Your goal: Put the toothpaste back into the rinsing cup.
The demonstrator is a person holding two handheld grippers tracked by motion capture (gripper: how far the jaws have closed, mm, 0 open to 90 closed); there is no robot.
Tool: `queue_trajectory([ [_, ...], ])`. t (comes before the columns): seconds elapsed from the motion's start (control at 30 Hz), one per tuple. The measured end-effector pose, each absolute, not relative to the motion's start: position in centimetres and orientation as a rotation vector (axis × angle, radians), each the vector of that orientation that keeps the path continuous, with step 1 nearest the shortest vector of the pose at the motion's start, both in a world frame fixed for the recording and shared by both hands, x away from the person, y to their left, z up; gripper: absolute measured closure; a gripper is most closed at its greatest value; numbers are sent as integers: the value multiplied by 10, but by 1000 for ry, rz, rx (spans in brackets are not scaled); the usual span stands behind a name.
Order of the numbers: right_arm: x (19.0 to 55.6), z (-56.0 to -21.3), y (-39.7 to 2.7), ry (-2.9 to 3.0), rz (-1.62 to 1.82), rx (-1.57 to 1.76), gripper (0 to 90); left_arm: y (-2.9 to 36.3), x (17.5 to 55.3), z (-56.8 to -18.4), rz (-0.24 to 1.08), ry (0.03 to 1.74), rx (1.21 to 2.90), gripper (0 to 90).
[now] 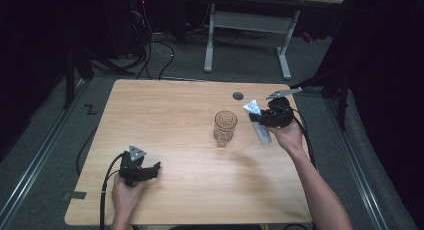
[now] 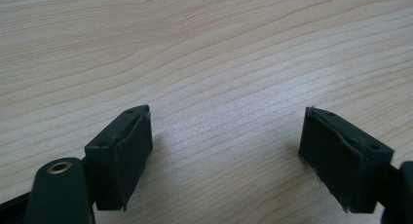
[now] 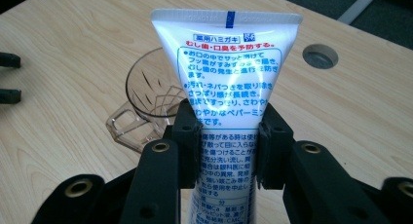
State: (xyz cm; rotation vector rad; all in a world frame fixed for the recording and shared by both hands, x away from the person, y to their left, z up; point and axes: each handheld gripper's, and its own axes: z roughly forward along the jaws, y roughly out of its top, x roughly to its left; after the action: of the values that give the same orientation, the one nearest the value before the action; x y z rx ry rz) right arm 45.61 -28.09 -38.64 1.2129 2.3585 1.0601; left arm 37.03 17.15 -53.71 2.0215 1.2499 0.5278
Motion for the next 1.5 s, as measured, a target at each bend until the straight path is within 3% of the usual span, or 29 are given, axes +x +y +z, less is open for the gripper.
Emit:
queue_trajectory([
  [1.5,466,-364,-245,2261,1297,1099,676,171,370,-537,528,1250,2022,198],
])
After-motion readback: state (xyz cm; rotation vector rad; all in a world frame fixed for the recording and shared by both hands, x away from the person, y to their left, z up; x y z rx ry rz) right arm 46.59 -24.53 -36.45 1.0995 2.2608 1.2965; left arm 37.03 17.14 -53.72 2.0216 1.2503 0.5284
